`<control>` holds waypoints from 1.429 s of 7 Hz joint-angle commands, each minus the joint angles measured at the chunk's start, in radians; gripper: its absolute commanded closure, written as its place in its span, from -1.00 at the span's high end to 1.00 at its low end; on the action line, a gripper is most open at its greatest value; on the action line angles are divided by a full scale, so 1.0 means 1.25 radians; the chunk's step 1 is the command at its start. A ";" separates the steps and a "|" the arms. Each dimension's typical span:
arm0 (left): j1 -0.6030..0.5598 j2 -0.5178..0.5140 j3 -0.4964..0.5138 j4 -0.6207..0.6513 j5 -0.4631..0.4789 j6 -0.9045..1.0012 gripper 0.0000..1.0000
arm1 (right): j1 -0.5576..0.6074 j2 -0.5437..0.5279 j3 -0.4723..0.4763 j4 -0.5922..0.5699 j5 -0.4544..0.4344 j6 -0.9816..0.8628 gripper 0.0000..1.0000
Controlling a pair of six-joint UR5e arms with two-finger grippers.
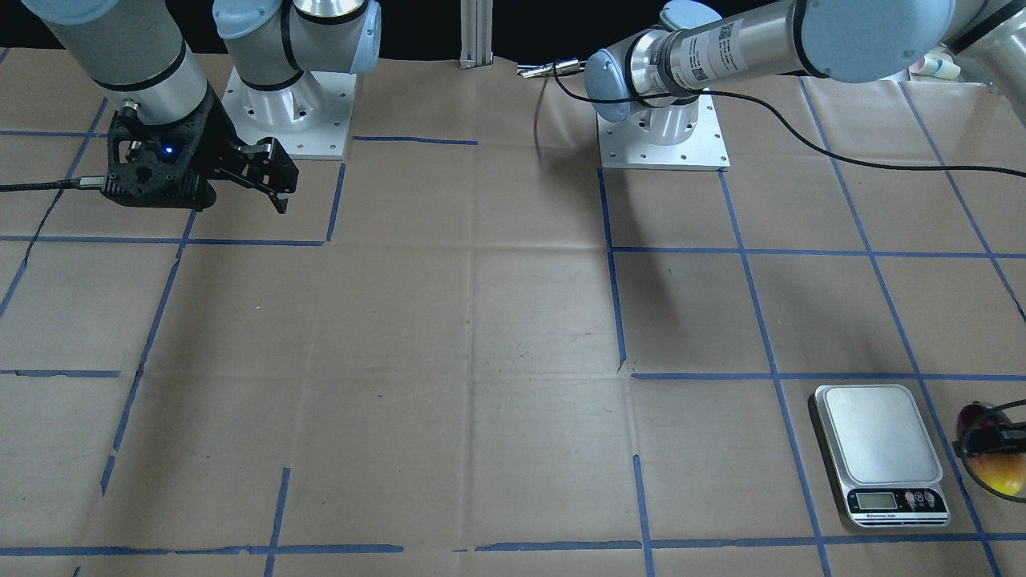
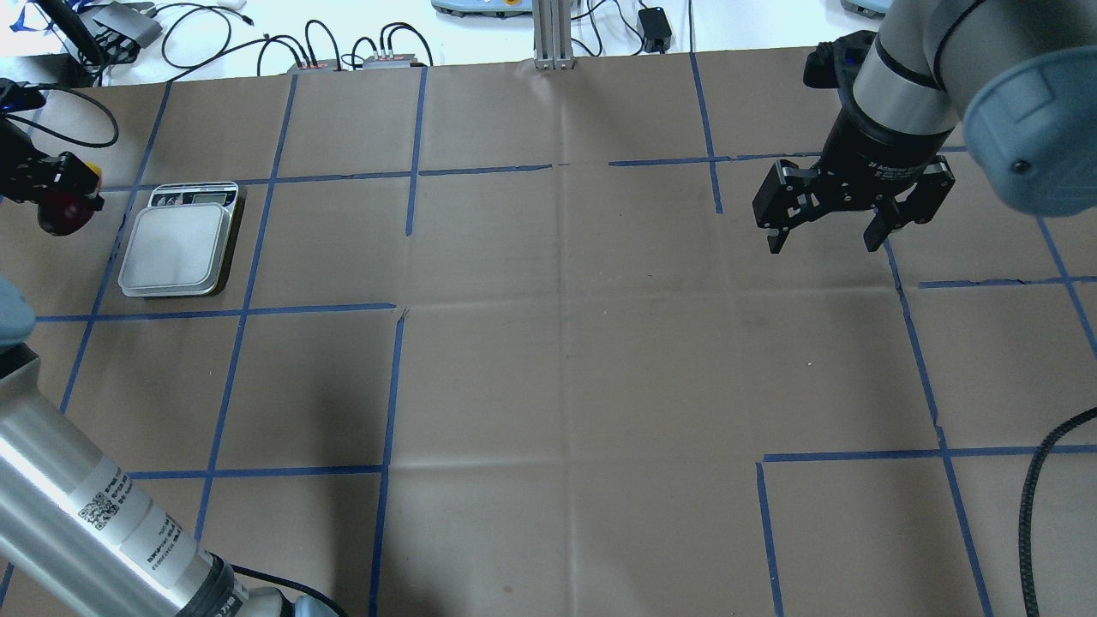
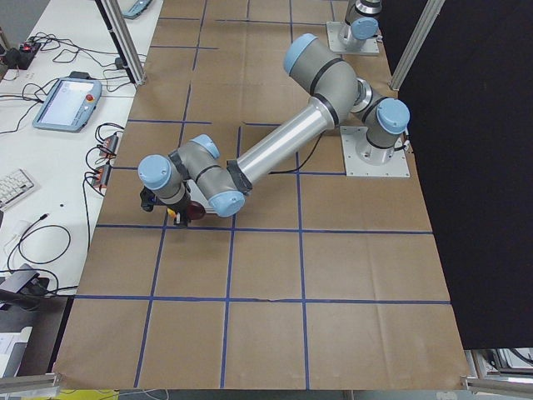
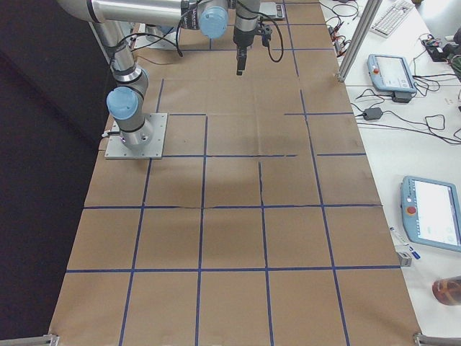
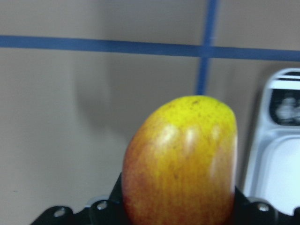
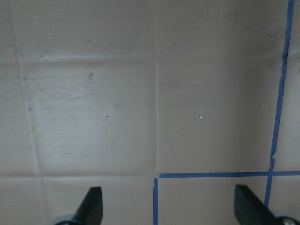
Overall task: Weigh mango
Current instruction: 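Carry the mango with the left gripper over the white scale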
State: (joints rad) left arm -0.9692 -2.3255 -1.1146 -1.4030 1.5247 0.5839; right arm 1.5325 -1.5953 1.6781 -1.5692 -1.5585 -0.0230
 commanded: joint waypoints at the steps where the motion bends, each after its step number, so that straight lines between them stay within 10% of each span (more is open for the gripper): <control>1: -0.067 0.065 -0.128 0.014 0.051 -0.064 -1.00 | 0.000 0.000 0.000 0.000 0.000 0.000 1.00; 5: -0.080 0.044 -0.129 0.152 0.054 -0.061 -0.63 | 0.000 0.000 0.000 0.000 0.000 0.000 1.00; 10: -0.081 0.039 -0.150 0.148 0.057 -0.061 -0.65 | 0.000 0.000 0.000 0.000 0.000 0.000 1.00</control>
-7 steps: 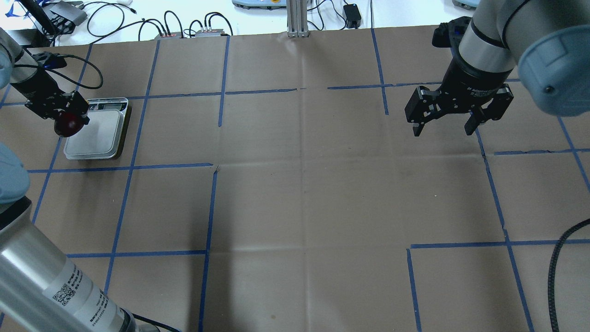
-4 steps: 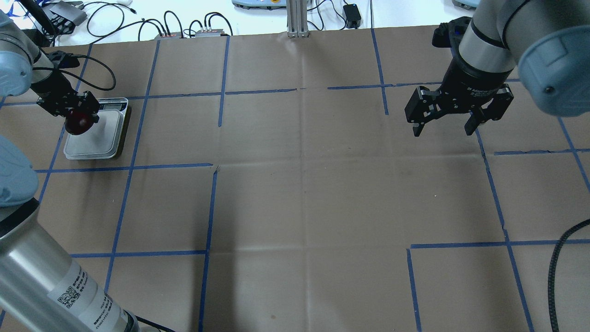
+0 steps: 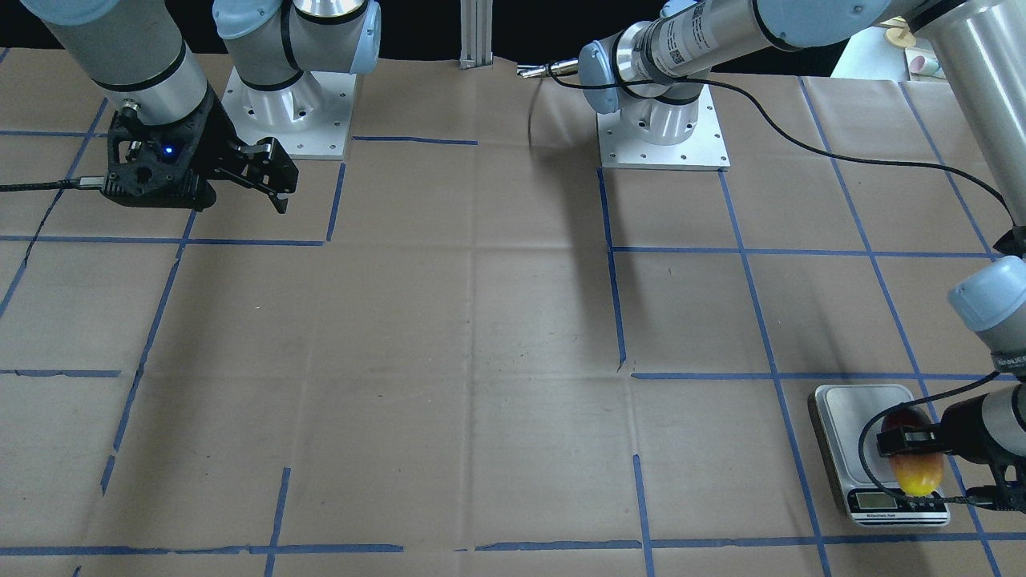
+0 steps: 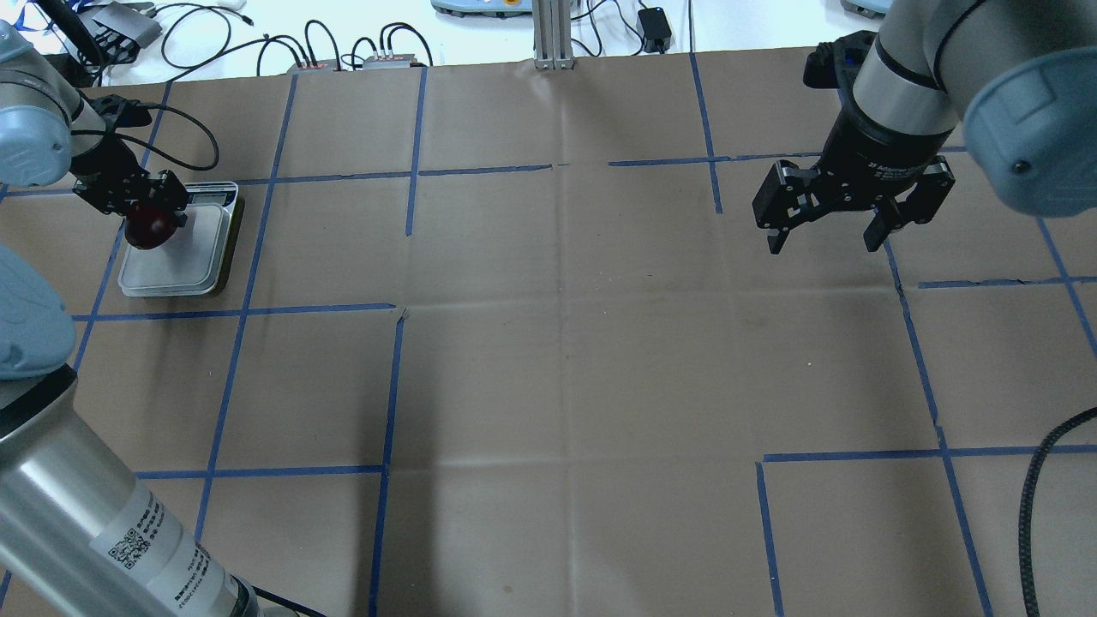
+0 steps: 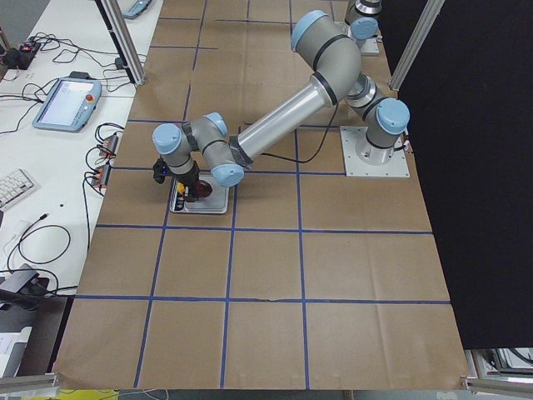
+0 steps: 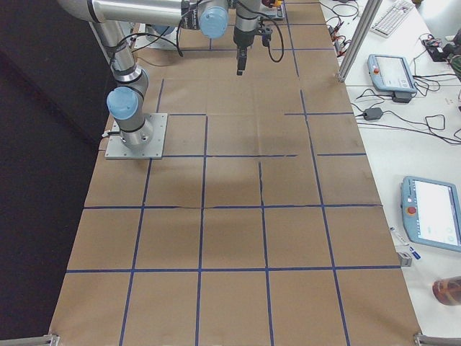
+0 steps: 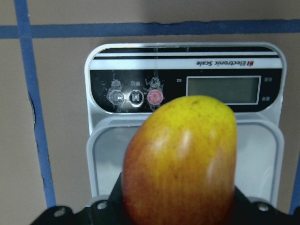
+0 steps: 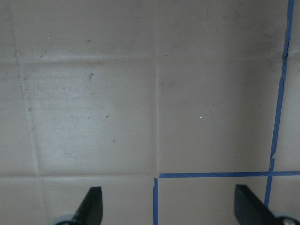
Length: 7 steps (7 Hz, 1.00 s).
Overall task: Weigh mango
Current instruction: 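Carry the mango with the left gripper over the white scale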
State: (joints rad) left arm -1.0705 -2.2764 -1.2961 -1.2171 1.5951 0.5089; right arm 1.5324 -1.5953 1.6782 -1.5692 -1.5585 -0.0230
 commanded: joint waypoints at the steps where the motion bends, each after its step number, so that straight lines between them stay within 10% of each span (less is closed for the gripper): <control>1: 0.000 0.000 -0.006 -0.002 0.000 -0.001 -0.65 | 0.000 0.000 0.000 0.000 0.000 0.000 1.00; 2: -0.001 0.001 -0.007 -0.003 0.000 -0.001 -0.59 | 0.000 0.000 0.000 0.000 0.000 0.000 1.00; 4: 0.000 0.000 -0.007 -0.002 0.001 0.002 0.43 | 0.000 0.000 0.000 0.000 0.000 0.000 1.00; 7: -0.001 0.002 -0.011 -0.010 0.001 0.000 0.99 | 0.000 0.000 0.000 0.000 0.000 0.000 1.00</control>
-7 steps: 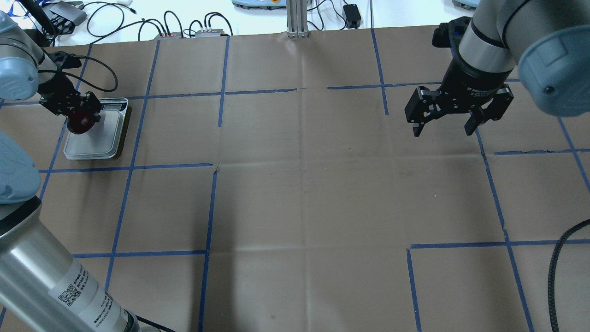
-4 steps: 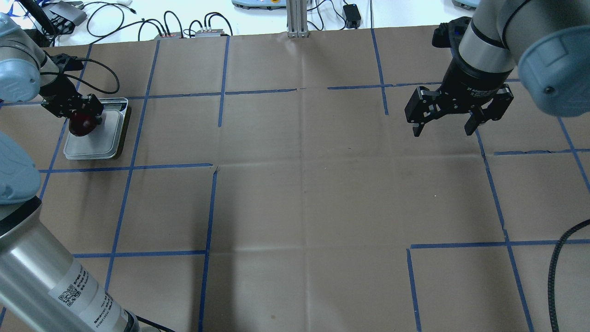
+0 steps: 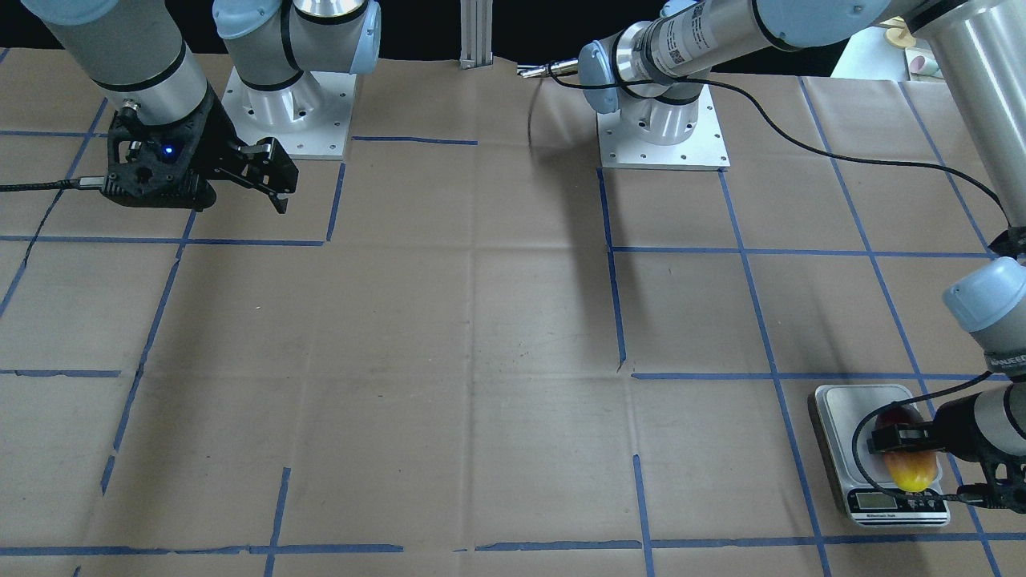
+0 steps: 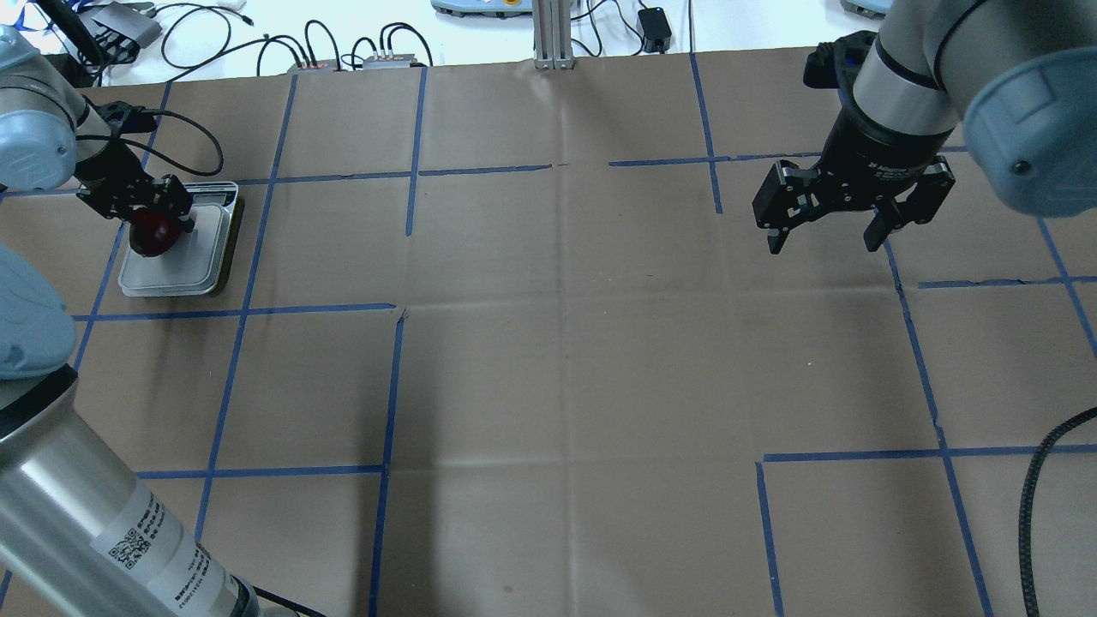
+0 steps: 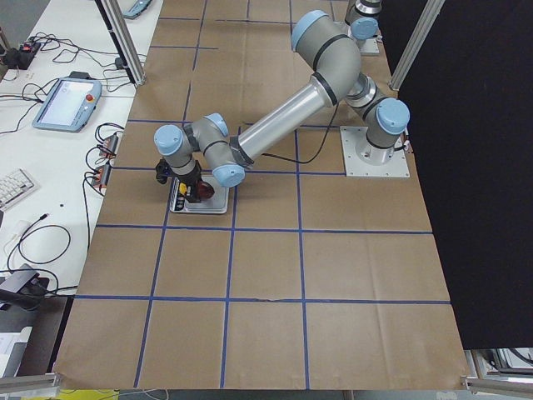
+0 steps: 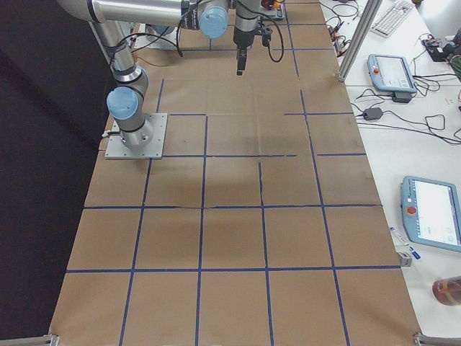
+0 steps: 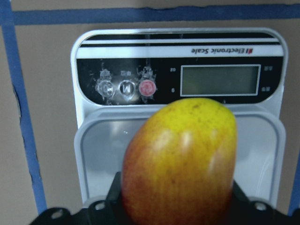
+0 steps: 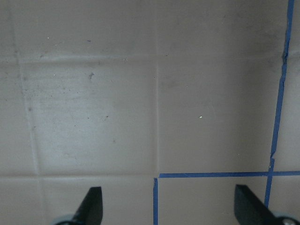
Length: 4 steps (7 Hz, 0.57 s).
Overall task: Weigh mango
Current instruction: 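Lower the mango onto the scale pan and open the left gripper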
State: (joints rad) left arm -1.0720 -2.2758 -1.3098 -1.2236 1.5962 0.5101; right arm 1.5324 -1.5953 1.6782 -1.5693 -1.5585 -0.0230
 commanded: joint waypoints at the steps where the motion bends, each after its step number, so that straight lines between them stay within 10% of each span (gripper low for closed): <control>1: 0.001 0.012 0.002 -0.016 0.002 -0.001 0.99 | 0.000 0.000 0.000 0.000 0.000 0.000 1.00; 4: 0.001 0.141 0.006 -0.090 0.089 -0.006 0.99 | 0.000 0.000 0.000 0.000 0.000 0.000 1.00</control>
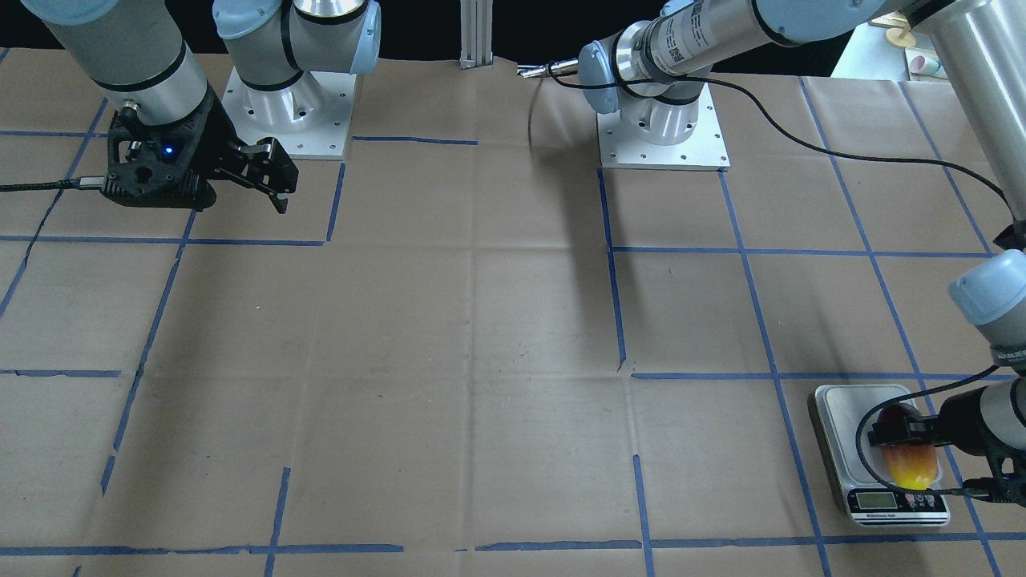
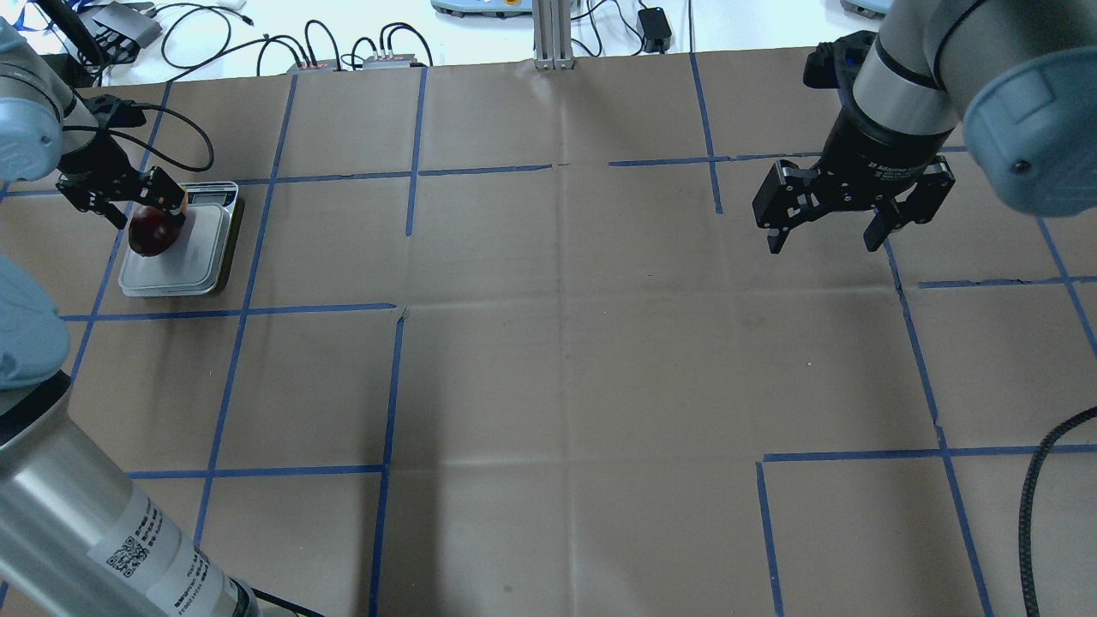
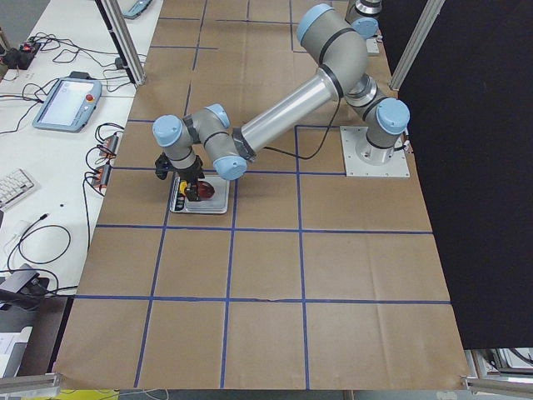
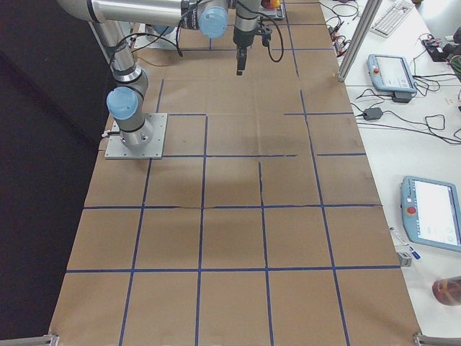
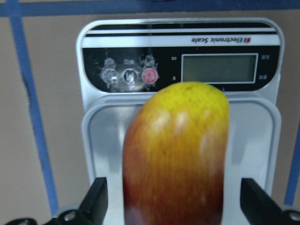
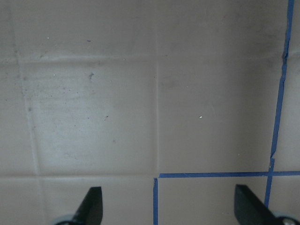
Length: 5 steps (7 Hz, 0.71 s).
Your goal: Weigh mango
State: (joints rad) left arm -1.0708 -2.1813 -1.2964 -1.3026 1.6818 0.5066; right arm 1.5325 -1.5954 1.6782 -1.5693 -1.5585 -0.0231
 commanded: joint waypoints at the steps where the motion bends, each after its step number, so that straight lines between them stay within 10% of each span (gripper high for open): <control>1: -0.017 0.129 -0.025 -0.060 0.008 -0.027 0.99 | 0.000 0.000 0.000 0.000 0.000 0.000 1.00; 5: -0.303 0.330 -0.158 -0.102 -0.036 -0.285 1.00 | 0.000 0.000 0.000 0.000 0.000 0.000 1.00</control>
State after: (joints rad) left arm -1.3287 -1.8407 -1.4446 -1.4259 1.6482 0.2199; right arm 1.5325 -1.5954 1.6782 -1.5692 -1.5585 -0.0230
